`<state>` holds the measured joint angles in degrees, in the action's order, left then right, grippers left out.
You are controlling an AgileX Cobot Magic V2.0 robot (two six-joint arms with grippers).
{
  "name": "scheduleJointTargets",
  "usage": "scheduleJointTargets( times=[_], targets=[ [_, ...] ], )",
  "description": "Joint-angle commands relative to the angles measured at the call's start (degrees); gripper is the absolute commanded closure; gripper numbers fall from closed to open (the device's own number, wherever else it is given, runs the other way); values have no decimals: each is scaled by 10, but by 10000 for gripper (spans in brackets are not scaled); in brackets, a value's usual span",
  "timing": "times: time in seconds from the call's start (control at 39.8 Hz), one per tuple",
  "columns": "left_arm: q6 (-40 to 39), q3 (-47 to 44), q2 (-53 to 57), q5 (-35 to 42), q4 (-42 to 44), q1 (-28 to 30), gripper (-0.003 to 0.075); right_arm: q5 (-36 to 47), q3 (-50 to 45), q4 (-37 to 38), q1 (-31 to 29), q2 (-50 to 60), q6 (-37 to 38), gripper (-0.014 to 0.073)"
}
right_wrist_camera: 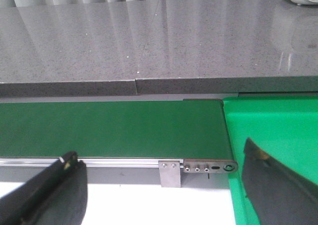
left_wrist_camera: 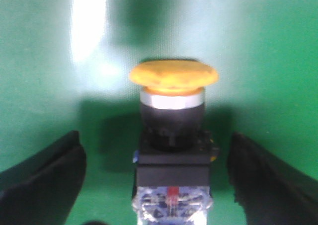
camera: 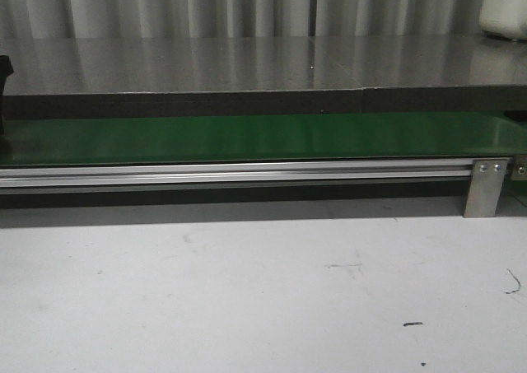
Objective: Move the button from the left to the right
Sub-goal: 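Lower the switch onto the belt and open the left gripper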
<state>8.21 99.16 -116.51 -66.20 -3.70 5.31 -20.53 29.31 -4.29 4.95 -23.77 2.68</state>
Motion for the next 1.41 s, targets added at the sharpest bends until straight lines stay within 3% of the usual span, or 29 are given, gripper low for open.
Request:
scheduleJointTargets(
  times=[0.0, 0.23, 0.3, 0.65, 0.88, 1.06, 1.38],
  targets=[
    [7, 33, 47, 1, -14, -7, 132, 49, 22, 5, 0, -7, -2, -52],
    [17, 86, 78, -38, -18, -14, 141, 49, 22, 5, 0, -7, -2, -52],
    [17, 88, 83, -43, -18, -14, 185, 49, 22, 5, 0, -7, -2, -52],
    [17, 88, 88, -73, -19, -15, 737, 49, 22, 5, 0, -7, -2, -52],
    [17, 62, 131, -73, -16, -15, 741, 49, 22, 5, 0, -7, -2, -52],
    [17, -46, 199, -55, -3, -15, 741, 49, 22, 5, 0, -7, -2, -52],
    [2, -376, 442, 249, -9, -15, 741, 49, 22, 5, 0, -7, -2, -52]
  ],
)
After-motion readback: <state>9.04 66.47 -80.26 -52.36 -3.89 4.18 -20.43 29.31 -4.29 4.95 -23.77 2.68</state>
